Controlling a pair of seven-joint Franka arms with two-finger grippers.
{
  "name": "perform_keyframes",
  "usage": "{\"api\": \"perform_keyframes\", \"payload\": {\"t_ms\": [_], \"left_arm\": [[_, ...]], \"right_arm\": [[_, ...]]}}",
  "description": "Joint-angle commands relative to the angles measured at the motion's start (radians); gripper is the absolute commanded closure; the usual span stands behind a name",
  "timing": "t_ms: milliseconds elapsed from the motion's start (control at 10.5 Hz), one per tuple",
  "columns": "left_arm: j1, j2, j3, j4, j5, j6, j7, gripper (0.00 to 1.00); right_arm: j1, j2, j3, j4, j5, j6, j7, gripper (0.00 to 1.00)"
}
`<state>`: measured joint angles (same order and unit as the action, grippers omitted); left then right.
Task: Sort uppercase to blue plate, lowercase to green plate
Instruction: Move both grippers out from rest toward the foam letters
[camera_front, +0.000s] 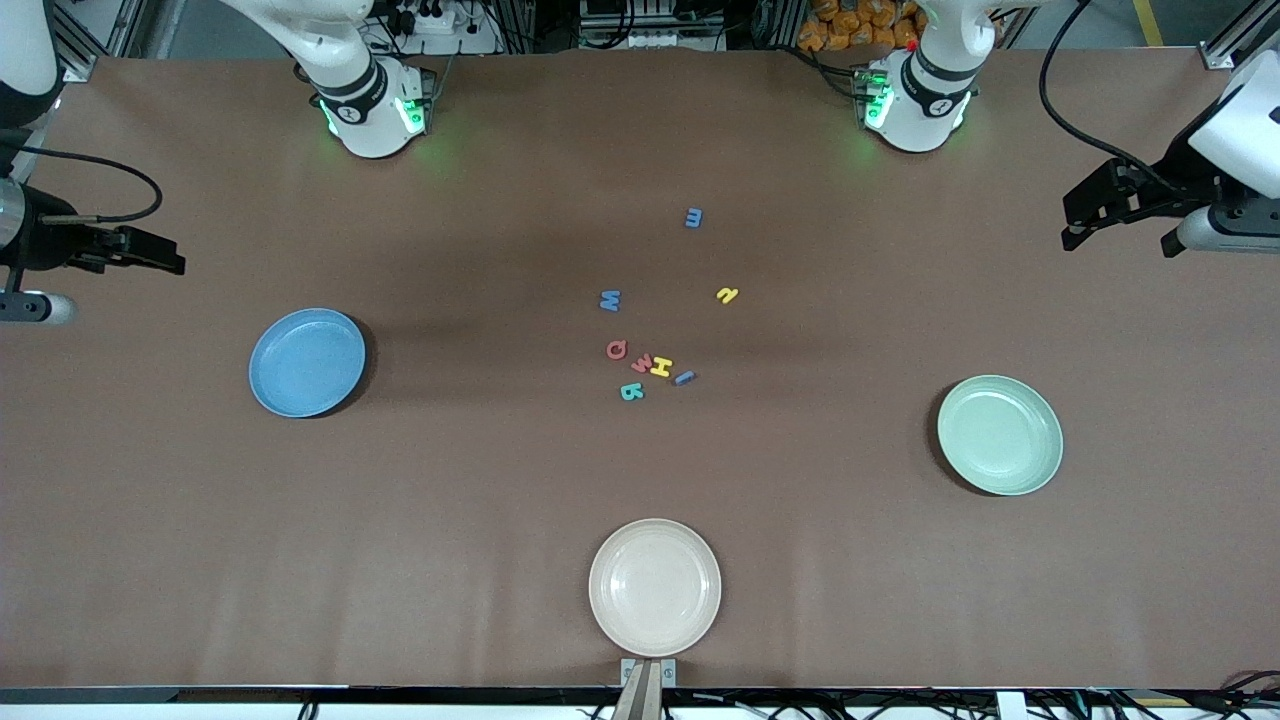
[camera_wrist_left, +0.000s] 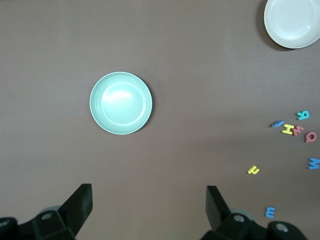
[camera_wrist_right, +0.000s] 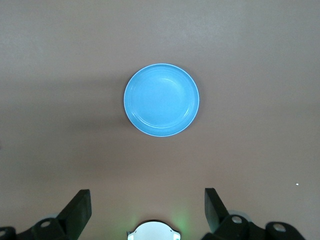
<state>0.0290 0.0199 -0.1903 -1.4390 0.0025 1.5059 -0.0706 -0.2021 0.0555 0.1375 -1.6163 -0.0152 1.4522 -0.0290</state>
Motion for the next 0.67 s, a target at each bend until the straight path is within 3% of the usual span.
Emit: {"api": "perform_keyframes", "payload": {"t_ms": [0, 382, 573], "left_arm": [[0.011, -0.014, 0.003, -0.012, -0.029, 0.01, 0.053, 0.0], [0.031, 0.026, 0.008, -0.018, -0.045, 0.008, 0.003, 0.0], [0.016, 0.092, -0.004, -0.09, -0.042, 0.066, -0.035, 0.0]], "right_arm": [[-0.014, -0.028, 0.008, 0.004, 0.023, 0.016, -0.012, 0.0], [-0.013, -0.031, 0.014, 0.075, 0.044, 0.062, -0.011, 0.0], [-0.013, -0.039, 0.013, 0.07, 0.064, 0.126, -0.012, 0.0]]}}
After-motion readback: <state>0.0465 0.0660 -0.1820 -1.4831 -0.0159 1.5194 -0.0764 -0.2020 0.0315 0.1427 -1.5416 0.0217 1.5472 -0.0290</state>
